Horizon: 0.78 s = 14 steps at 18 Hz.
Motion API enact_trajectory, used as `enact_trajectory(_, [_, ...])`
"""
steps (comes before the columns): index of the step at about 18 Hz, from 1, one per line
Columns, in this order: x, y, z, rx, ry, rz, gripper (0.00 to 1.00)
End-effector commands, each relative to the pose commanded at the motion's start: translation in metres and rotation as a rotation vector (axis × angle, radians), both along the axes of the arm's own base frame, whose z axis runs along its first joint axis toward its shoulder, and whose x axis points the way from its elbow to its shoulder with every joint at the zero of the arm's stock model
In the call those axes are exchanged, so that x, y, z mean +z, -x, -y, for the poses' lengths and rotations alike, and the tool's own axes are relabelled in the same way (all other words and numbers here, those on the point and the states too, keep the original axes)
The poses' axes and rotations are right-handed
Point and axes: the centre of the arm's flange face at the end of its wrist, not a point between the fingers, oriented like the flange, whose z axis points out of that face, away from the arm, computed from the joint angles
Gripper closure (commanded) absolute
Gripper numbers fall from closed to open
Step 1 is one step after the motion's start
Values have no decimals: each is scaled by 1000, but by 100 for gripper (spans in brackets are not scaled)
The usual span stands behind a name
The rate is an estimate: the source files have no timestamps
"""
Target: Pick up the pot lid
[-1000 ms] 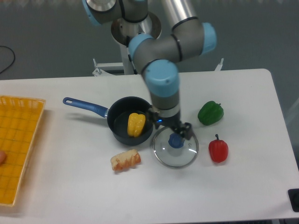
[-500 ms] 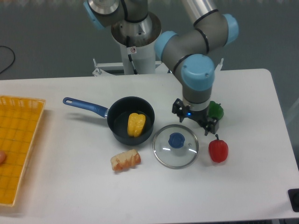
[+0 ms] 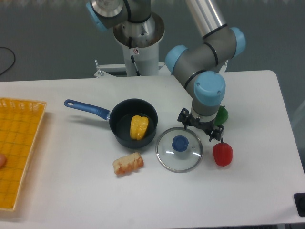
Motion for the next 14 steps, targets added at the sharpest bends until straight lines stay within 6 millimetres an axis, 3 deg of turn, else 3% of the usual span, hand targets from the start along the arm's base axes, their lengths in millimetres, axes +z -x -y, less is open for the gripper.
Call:
enact_trajectory(8, [-3,-7,-11,77,-36,12,0])
enact_trajectory(14, [-13,-18,-31,112,-42,10,0])
